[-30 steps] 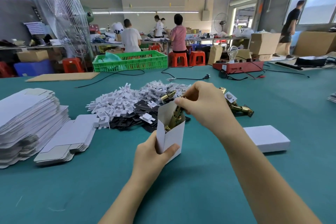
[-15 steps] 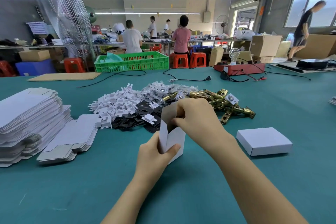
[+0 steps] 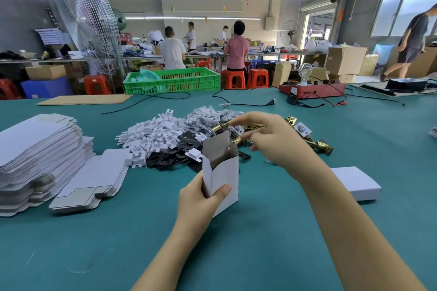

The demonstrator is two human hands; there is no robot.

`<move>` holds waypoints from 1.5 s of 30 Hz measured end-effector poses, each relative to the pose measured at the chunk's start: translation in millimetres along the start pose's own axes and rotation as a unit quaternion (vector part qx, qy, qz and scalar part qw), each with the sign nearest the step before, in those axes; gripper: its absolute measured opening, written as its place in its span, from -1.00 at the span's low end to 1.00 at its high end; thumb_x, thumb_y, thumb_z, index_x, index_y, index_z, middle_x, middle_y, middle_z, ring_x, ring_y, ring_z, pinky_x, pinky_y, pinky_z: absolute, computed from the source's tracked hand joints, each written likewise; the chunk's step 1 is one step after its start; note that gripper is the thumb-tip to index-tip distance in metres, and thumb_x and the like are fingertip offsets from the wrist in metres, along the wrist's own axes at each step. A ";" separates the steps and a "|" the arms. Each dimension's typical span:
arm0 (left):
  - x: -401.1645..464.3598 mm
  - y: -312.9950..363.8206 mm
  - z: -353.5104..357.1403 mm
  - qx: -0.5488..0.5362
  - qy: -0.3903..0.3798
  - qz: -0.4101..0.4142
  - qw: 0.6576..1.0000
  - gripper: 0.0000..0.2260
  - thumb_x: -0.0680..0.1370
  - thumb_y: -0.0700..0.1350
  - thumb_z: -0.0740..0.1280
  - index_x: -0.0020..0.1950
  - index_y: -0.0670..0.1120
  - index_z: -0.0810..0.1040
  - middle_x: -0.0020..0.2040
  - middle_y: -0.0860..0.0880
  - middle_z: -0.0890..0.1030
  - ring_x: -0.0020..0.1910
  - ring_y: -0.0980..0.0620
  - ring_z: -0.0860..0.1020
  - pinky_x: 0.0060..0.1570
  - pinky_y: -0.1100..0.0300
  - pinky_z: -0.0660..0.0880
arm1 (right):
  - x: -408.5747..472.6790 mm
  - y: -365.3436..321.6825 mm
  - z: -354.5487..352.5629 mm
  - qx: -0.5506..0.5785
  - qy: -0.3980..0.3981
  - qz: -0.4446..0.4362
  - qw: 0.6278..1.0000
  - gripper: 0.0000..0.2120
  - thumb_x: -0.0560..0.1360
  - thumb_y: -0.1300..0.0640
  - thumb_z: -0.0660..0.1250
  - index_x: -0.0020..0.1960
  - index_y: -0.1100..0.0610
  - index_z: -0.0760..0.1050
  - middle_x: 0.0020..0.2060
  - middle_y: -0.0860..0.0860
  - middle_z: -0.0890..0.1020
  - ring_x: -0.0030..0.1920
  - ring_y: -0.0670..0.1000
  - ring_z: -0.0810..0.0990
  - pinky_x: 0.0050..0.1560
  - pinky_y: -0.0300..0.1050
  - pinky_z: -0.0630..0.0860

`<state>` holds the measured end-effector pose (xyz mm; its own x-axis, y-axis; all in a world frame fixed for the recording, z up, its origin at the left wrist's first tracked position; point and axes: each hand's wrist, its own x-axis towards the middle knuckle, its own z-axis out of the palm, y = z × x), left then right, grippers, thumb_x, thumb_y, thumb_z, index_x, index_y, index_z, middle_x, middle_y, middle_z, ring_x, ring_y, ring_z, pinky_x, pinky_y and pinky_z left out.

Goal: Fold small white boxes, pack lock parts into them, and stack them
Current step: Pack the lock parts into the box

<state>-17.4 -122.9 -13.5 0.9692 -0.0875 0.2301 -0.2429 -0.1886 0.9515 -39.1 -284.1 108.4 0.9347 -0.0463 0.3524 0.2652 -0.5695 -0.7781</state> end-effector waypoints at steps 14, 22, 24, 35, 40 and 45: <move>12.7 -7.3 -12.6 -0.008 0.237 -0.081 0.968 -0.82 0.49 -0.02 0.46 -0.21 0.05 0.48 -0.25 0.14 0.57 -0.16 0.18 0.54 -0.26 0.23 0.41 | 6.8 78.4 26.1 -0.018 0.056 0.173 0.983 -0.67 0.21 0.47 0.05 -0.54 0.17 0.46 -0.59 0.01 0.56 -0.44 -0.03 0.48 -0.48 -0.33 0.38; 15.8 -10.0 -16.1 -0.019 0.294 -0.115 0.949 -0.77 0.51 -0.01 0.43 -0.21 -0.08 0.46 -0.31 0.02 0.54 -0.28 0.14 0.49 -0.35 0.21 0.33 | 14.3 89.4 65.1 -0.073 0.022 0.129 0.989 -0.60 0.33 0.44 0.07 -0.20 0.08 0.59 -0.22 -0.02 0.63 -0.16 0.01 0.55 -0.21 -0.20 0.44; 16.1 -9.5 -15.4 -0.020 0.294 -0.114 0.949 -0.79 0.51 0.00 0.43 -0.19 -0.06 0.47 -0.30 0.05 0.55 -0.27 0.17 0.49 -0.35 0.25 0.31 | 27.9 86.3 78.5 -0.114 0.015 0.094 0.989 -0.62 0.43 0.38 0.10 0.04 0.08 0.57 -0.09 0.00 0.58 -0.02 0.04 0.53 -0.09 -0.16 0.43; 18.1 -10.5 -14.9 -0.015 0.296 -0.118 0.948 -0.78 0.49 0.03 0.43 -0.21 -0.02 0.45 -0.30 0.11 0.55 -0.26 0.23 0.49 -0.36 0.31 0.29 | 89.2 85.5 155.1 -0.344 -0.023 -0.026 0.938 -0.65 0.53 -0.03 0.27 0.25 0.10 0.40 0.10 0.04 0.56 0.22 0.15 0.39 0.10 0.00 0.39; 17.4 -10.2 -15.0 -0.008 0.292 -0.113 0.950 -0.78 0.49 0.03 0.44 -0.22 0.00 0.44 -0.33 0.12 0.55 -0.28 0.24 0.49 -0.37 0.35 0.28 | 88.9 92.8 165.7 -0.329 0.050 -0.037 0.942 -0.75 0.55 0.04 0.23 0.19 0.10 0.44 0.03 0.03 0.60 0.19 0.10 0.43 0.02 -0.04 0.36; 16.5 -9.9 -14.7 -0.012 0.287 -0.104 0.952 -0.78 0.49 0.02 0.45 -0.22 0.01 0.44 -0.30 0.13 0.56 -0.27 0.25 0.49 -0.35 0.36 0.30 | 72.0 88.8 137.6 -0.087 0.088 -0.006 0.992 -0.78 0.56 0.03 0.28 0.18 0.07 0.46 -0.13 -0.03 0.59 -0.10 -0.02 0.52 -0.20 -0.16 0.37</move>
<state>1.6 -108.1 -16.1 0.8606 0.4988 0.1031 -0.0489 -0.1205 0.9915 84.3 -225.1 -6.9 0.8722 -0.1730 0.4576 0.2163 -0.7026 -0.6779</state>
